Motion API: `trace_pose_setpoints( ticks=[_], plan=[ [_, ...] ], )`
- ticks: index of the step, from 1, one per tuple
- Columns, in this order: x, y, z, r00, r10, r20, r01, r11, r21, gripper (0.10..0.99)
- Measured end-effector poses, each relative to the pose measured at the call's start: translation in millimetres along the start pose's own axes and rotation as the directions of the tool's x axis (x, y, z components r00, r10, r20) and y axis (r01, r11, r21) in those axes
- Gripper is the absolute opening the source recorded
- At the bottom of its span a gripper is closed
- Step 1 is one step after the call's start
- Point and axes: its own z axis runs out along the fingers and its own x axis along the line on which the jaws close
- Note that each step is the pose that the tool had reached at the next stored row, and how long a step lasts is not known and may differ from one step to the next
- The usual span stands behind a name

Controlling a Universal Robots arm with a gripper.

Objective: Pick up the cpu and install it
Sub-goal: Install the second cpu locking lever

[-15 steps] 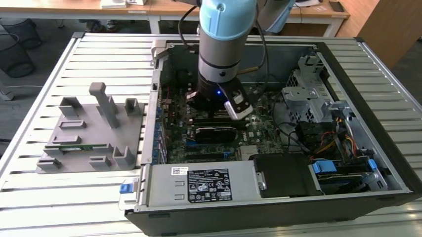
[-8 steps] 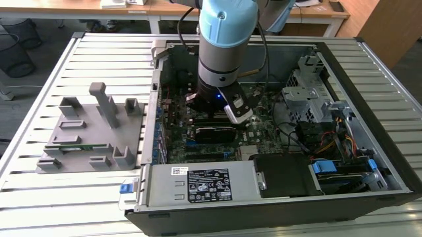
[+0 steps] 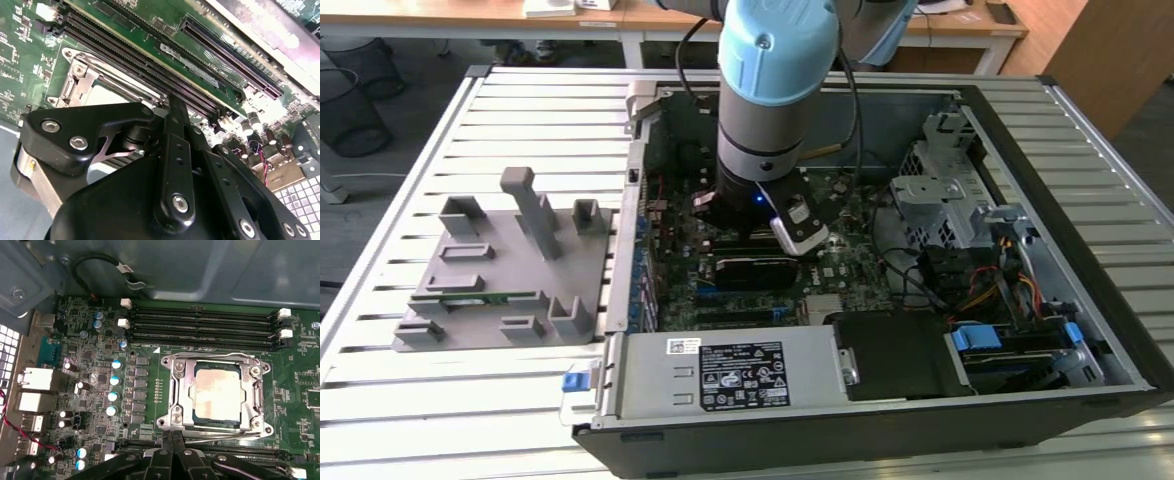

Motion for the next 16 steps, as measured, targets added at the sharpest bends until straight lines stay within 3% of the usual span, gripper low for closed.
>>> trace_pose_setpoints(
  ticks=[4,16],
  plan=[
    [0.9,-0.6,2.3,1.0000,0.000,0.0002,0.000,1.0000,-0.006,0.106],
    [2.1,-1.6,6.9,1.0000,-0.001,0.0022,0.001,0.9990,-0.045,0.106]
  ],
)
